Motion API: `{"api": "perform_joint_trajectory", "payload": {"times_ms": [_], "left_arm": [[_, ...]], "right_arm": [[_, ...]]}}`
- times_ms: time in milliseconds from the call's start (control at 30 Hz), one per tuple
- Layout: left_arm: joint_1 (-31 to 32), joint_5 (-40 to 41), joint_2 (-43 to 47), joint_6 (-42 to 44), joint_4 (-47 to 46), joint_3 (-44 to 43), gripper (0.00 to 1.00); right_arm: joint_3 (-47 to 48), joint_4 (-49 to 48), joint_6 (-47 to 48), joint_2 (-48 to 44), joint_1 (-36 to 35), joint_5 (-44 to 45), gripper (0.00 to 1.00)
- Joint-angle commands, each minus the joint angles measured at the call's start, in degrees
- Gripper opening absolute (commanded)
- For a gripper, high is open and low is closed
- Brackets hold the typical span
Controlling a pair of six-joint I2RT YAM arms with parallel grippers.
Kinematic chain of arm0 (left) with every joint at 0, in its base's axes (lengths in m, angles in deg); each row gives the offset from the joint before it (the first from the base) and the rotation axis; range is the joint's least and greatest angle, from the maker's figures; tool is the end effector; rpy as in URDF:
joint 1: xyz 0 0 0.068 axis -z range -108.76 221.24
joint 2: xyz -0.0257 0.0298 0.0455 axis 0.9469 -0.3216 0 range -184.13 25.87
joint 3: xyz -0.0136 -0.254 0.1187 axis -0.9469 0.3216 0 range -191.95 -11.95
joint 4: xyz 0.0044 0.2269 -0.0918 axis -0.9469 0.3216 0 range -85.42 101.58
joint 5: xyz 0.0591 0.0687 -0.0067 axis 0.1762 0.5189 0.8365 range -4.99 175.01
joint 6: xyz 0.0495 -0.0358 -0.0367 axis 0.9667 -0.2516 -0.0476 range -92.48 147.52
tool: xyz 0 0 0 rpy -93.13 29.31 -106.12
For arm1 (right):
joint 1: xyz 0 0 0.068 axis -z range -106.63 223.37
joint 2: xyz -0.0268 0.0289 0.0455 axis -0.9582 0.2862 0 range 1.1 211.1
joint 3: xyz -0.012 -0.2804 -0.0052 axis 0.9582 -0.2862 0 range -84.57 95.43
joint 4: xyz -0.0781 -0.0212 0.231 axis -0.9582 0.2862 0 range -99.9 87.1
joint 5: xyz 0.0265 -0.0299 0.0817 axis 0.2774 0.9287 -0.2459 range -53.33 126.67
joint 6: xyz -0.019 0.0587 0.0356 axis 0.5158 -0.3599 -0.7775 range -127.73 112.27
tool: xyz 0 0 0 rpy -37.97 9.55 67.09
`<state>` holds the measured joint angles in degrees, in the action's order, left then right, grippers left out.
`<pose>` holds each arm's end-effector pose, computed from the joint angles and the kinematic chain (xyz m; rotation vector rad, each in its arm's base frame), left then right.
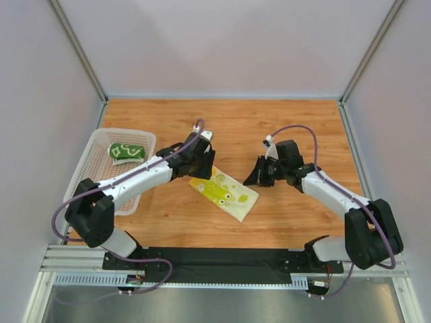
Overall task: Roll the towels
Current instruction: Fold the towel
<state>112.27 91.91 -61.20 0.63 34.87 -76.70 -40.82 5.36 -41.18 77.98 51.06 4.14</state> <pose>0.2454 -0.2042 0.2496 0.2583 2.5005 -0.3497 0.2315 0.1291 0.2124 -0.0336 2.5527 1.1053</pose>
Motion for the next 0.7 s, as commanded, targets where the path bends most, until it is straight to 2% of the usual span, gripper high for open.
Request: {"api": "perform_joint_trajectory", "payload": {"times_ms": [0,67,200,300,367,500,667], "left_arm": [[-0.3,-4.4,-1.4,-1.7,-3.6,3.3,0.54],[-0.3,-5.3,-3.0,-1.1,-6.1,3.8,0.54],[-0.3,-5.8,-9.7,0.8,-6.2,0.3,0.54],[-2.5,-10.6,-13.1,1.2,-8.2,-0.6,0.53],[-4.0,-13.4,-14.7,0.7,-9.8,-0.5,0.52],[-6.7,-13.2,-15.6,2.0,-10.7,0.0,0.52],[-7.4,-13.4,-17.5,4.9,-11.5,-0.8,0.52]], "right_arm": [[-2.5,1.6,2.0,0.5,0.1,-4.1,0.00],[-4.4,-1.3,1.9,0.6,-1.2,-10.9,0.00],[-5.9,-2.6,3.1,1.2,-4.8,-12.2,0.00],[-8.1,-6.9,1.3,4.9,-6.0,-13.4,0.00],[-9.0,-11.0,-0.6,9.8,-6.2,-14.7,0.00],[-9.7,-17.5,-2.5,19.0,-6.2,-15.8,0.00],[-10.1,-21.2,-2.7,27.1,-6.7,-15.2,0.00]]}}
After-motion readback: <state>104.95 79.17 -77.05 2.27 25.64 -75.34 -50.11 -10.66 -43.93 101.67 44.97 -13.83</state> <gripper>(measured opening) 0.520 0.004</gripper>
